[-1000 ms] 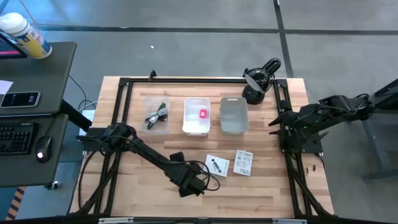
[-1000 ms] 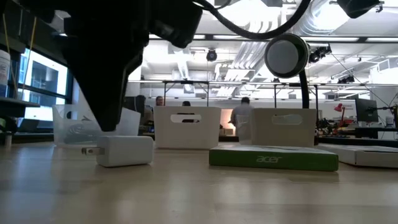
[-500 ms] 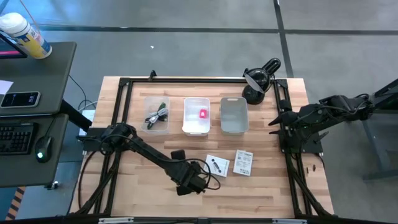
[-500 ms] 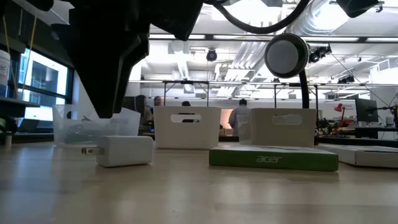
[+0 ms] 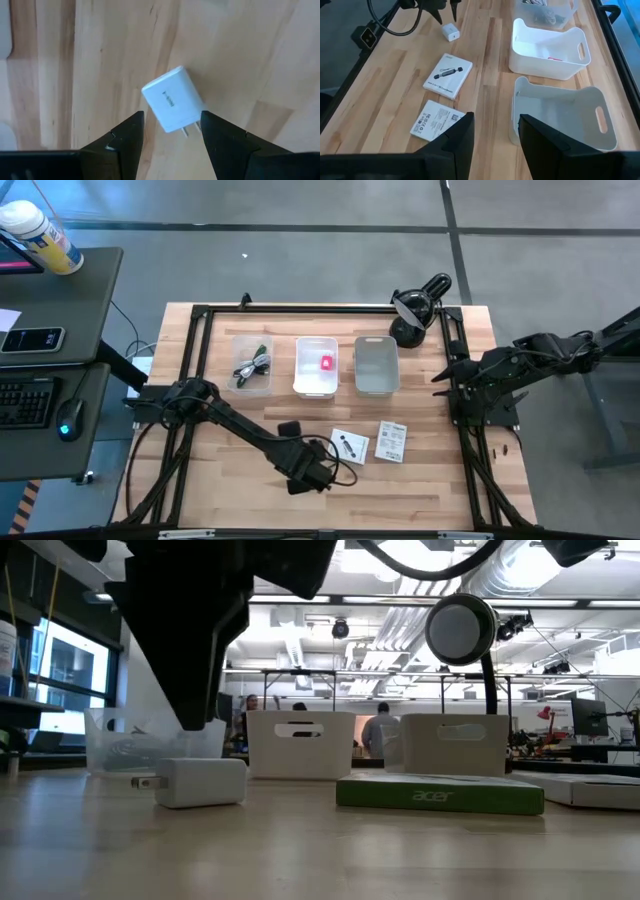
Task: Pick and place items into bin
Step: Put the white adapter into the white bin
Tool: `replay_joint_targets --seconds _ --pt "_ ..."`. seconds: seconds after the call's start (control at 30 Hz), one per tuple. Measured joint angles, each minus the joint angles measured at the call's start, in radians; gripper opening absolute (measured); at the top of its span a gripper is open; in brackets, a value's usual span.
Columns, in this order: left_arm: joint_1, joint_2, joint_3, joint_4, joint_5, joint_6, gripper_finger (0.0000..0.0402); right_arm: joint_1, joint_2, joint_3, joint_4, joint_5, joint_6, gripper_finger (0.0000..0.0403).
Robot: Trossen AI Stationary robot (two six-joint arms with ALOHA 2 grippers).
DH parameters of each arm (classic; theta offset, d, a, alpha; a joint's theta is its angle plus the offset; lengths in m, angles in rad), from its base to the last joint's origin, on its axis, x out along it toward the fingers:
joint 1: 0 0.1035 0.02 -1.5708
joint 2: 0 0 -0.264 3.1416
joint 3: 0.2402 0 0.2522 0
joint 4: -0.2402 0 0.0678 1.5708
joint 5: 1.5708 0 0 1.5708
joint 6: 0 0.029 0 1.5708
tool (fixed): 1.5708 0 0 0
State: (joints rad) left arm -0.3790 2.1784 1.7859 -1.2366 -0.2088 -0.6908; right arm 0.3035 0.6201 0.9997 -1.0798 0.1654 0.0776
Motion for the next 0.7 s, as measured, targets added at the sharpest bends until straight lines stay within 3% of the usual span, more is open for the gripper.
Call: replay_joint_targets --seconds 0.13,0.47,0.7 --pt "-0.001 0.0 0.0 0.014 0.004 0.004 0.0199 0.0 0.0 0.0 0.0 0.0 0.0 0.0145" --pt "0.0 0.005 0.001 0.009 0.006 0.006 0.0307 0.0 0.0 0.0 0.0 0.0 0.0 0.0145" --pt "0.007 0.028 -0.01 0.003 0.008 -0.01 0.0351 0.0 0.0 0.0 0.0 -0.008 0.003 0.0145"
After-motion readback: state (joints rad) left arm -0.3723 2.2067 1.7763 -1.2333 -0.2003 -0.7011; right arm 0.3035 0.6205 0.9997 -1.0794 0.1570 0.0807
